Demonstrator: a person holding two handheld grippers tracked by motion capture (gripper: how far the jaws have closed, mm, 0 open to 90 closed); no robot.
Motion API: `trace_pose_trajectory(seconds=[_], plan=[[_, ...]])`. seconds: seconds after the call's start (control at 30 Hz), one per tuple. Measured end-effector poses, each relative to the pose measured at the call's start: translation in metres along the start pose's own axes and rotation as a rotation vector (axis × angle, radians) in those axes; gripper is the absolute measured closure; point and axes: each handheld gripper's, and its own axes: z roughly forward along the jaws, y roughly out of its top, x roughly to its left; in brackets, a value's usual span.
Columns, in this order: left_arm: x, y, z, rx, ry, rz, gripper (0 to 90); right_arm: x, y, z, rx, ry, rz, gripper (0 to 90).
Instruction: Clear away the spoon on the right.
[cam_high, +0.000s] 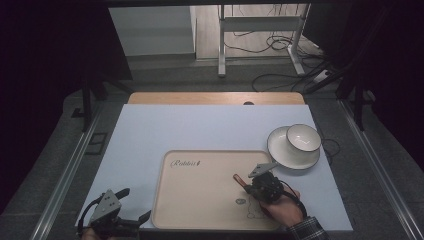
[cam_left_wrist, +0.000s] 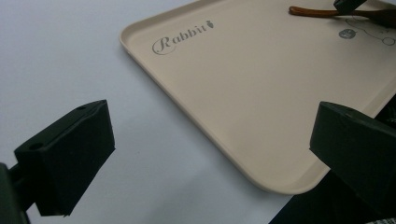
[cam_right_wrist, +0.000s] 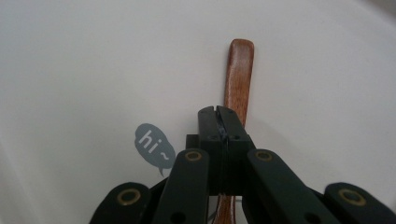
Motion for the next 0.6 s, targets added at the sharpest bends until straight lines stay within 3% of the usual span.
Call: trace_pose_trajectory(seconds=[0.23, 0.6], plan=[[0.0, 0.0, 0.0, 0.001, -0.001, -0.002, 0.0, -0.003, -0.002, 0.002, 0.009, -0.017, 0.009, 89.5], [0.0, 0.0, 0.0, 0.004, -0.003, -0.003, 0.0, -0.016, -0.009, -0.001, -0.001, -0.04, 0.061, 89.5]])
